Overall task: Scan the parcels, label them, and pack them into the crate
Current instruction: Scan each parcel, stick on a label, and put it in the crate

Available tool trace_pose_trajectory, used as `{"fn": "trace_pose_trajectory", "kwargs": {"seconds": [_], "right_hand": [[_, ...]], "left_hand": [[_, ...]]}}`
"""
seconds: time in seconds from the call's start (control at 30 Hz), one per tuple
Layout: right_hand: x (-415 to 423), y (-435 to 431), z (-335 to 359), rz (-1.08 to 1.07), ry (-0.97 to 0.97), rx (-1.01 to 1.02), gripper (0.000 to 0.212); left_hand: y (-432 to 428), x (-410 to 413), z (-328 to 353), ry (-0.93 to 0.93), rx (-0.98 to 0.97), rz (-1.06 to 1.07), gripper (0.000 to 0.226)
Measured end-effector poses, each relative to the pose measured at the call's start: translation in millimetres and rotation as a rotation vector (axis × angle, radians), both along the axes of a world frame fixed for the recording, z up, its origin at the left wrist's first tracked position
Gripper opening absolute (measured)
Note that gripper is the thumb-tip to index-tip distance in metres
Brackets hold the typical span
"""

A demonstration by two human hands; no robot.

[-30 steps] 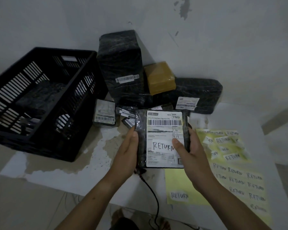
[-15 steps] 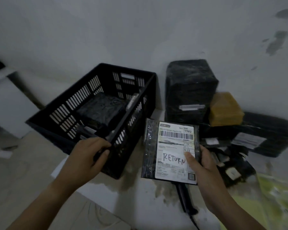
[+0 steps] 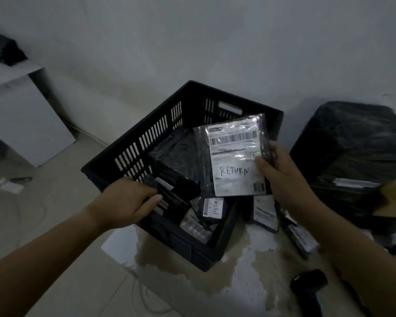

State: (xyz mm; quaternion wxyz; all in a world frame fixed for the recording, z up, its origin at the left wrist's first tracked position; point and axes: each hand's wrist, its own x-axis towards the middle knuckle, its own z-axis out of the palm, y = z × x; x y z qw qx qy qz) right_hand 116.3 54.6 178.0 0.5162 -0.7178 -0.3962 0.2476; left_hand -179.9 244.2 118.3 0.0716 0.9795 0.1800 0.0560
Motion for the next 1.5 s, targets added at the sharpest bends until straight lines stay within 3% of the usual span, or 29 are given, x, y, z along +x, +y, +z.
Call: {"fn": "trace_pose_trajectory", "kwargs": {"seconds": [0.13, 0.27, 0.43, 0.53, 0.6, 0.7, 0.8, 1.03, 1.23, 1.4, 1.5], "right_hand": [[-4.0, 60.1, 5.9, 0.292, -0.308, -0.221, 0.022], [-12.0, 101.3, -7.7, 0.541, -0.457, -0.523, 0.031], [-26.3, 125.1, -41.3, 0.621, -0.426, -0.843, 0.034], [-33.2, 126.2, -69.0, 0.596, -0.363, -0.931, 0.014], [-35.2, 129.6, -79.5, 0.579, -0.36, -0.928, 0.008], [-35.3, 136.3, -82.8, 0.375, -0.31, -0.74, 0.027], [-33.4, 138.4, -85.6, 0.285, -0.3, -0.713, 0.027], [-35.6, 139.5, -96.0, 0.389, -0.486, -0.763, 0.052], [-41.1, 128.8, -92.4, 0.513, -0.832, -1.064, 0.062], [-48.2, 125.2, -86.0, 0.645, -0.708, -1.132, 0.067], [-47.5, 124.2, -85.6, 0.675, -0.745, -1.148, 0.067]], "left_hand": [[4.1, -1.3, -8.2, -0.091, 0.015, -0.015, 0.042], [7.1, -4.9, -17.1, -0.149, 0.03, -0.015, 0.04], [9.8, -5.3, -20.5, -0.228, 0.059, -0.031, 0.035], [10.4, -3.9, -22.2, -0.253, 0.08, -0.026, 0.034], [11.2, -4.0, -23.6, -0.267, 0.09, -0.026, 0.033], [12.8, -5.2, -24.1, -0.282, 0.106, -0.03, 0.032], [11.4, -5.5, -25.0, -0.289, 0.108, -0.025, 0.031], [10.9, -5.0, -24.7, -0.287, 0.096, -0.014, 0.032], [9.8, -5.5, -24.1, -0.267, 0.096, -0.001, 0.03], [8.7, -4.6, -23.6, -0.231, 0.079, 0.005, 0.029], [8.3, -5.8, -23.1, -0.22, 0.072, 0.006, 0.029]]}}
